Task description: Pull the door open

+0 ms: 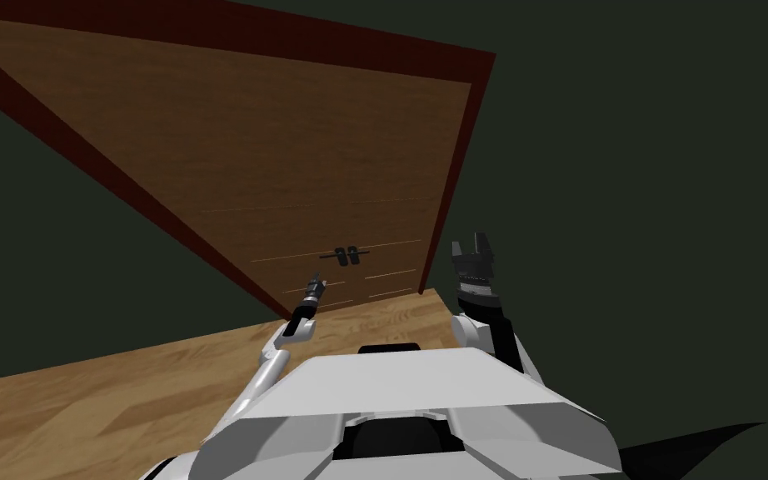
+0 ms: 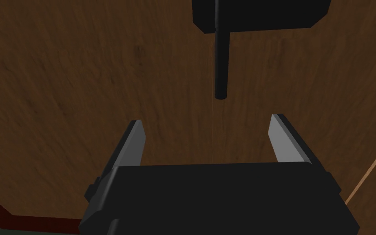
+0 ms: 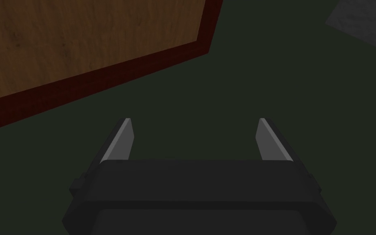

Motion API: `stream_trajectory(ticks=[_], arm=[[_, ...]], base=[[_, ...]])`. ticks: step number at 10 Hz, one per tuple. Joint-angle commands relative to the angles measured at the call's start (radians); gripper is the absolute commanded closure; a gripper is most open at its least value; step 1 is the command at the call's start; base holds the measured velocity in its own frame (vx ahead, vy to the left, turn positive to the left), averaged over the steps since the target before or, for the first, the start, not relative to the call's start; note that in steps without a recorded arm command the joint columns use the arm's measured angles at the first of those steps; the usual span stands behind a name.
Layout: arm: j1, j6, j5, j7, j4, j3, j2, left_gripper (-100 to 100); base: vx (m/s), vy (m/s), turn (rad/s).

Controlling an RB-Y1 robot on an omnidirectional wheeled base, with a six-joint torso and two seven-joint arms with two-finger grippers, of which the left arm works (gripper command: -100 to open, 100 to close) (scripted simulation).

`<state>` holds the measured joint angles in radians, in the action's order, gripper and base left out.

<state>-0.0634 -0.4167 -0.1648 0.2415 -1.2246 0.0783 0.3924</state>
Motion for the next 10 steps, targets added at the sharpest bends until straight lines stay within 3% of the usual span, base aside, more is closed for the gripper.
stream_trajectory(ticks=[1,3,6,7,10], arm=[[0.019,0.006,-0.004,0.006,0.036,0.005,0.009,-100],[0.040,0.012,-0.009,0.016,0.084,0.010,0.025,-100],[0.051,0.012,-0.011,0.019,0.105,0.011,0.031,-100],[0.050,0.019,-0.015,0.016,0.129,0.036,0.045,-100],[0.057,0.026,-0.017,0.012,0.149,0.055,0.051,-100]], base=[[0.151,0.014,-0.059],[0.167,0.023,-0.081],[0.104,0.023,-0.036],[0.124,0.086,0.089],[0.165,0.114,0.022]])
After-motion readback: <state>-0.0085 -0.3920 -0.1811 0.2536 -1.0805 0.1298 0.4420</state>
